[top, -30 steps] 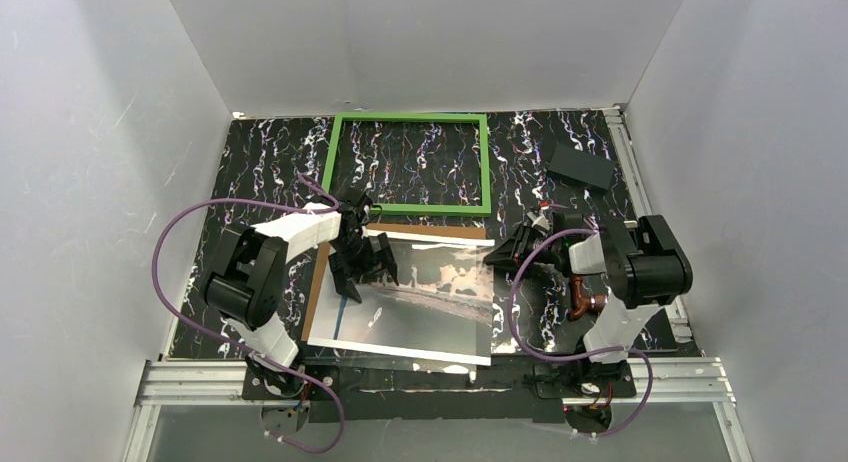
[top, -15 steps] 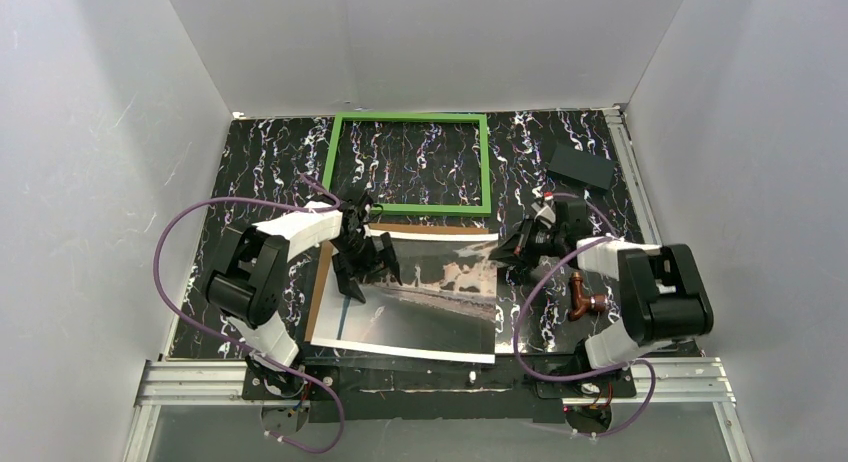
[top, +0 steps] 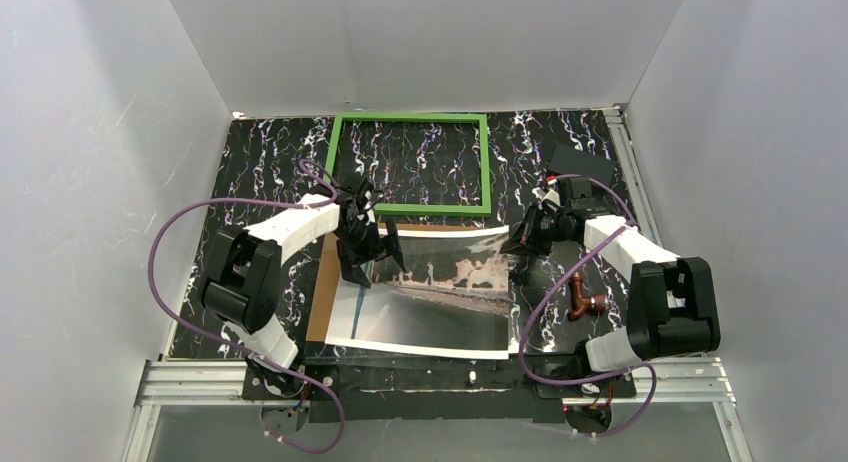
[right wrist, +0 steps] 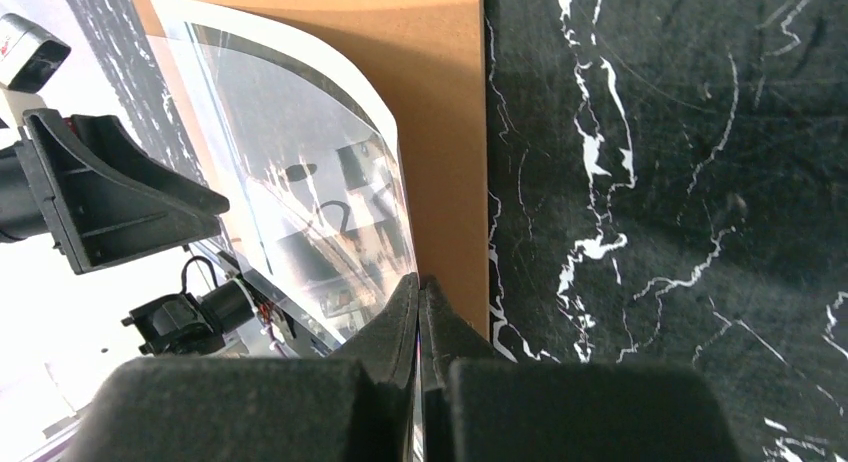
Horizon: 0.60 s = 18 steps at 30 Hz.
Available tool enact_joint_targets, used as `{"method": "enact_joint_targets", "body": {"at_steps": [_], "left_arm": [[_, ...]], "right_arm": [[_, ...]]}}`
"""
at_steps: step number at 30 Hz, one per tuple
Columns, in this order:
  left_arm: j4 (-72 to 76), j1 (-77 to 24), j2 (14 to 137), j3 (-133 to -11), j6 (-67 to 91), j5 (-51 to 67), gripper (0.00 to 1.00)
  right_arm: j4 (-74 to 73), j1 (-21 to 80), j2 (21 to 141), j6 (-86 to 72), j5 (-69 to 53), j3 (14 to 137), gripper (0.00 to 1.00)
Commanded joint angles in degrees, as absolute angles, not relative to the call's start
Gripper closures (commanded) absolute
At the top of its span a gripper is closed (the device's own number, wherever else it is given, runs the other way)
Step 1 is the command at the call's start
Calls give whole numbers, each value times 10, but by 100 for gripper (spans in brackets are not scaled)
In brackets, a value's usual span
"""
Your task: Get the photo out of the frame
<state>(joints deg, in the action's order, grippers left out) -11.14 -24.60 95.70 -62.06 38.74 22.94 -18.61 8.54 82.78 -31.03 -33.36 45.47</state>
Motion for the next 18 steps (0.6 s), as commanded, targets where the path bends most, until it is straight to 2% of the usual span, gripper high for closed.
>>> {"method": "enact_joint_targets", "body": {"at_steps": [1,10,18], "left_arm": [[-192,-239,938,-618,374,217,0],[-164,-129,900,-565,396,168,0],[-147,-110,920,-560,378,136,4]], "right_arm": [[-254,87,790,-290,-298,507,99],[-252,89,792,-286,-309,528,99],[-239,91,790,-291,-322,527,99]]}}
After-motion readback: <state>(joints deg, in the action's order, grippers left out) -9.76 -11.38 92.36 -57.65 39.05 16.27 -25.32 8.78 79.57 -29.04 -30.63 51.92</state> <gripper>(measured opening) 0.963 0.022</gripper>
